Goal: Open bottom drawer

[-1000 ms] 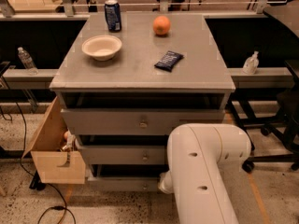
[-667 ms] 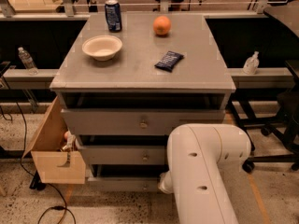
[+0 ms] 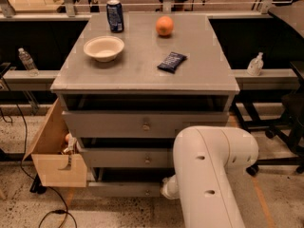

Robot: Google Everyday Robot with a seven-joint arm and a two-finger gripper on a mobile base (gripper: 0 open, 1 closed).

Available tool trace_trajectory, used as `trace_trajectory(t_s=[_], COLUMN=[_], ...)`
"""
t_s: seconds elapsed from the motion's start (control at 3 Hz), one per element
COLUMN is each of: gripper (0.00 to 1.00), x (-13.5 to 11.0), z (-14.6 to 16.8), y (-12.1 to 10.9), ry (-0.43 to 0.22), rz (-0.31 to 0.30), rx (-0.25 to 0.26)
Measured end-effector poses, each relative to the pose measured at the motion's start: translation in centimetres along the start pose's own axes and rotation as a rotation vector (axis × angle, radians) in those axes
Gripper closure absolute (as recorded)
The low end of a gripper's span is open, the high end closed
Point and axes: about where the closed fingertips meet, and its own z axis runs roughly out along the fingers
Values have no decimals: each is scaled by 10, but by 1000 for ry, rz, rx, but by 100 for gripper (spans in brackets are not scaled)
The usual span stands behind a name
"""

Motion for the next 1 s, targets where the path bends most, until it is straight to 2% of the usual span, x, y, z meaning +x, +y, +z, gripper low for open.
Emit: trace_trajectory(t_s=[1.0], gripper=[100], x=[9], z=[-9], y=[11], ry=[-13], rz=[35], rx=[21])
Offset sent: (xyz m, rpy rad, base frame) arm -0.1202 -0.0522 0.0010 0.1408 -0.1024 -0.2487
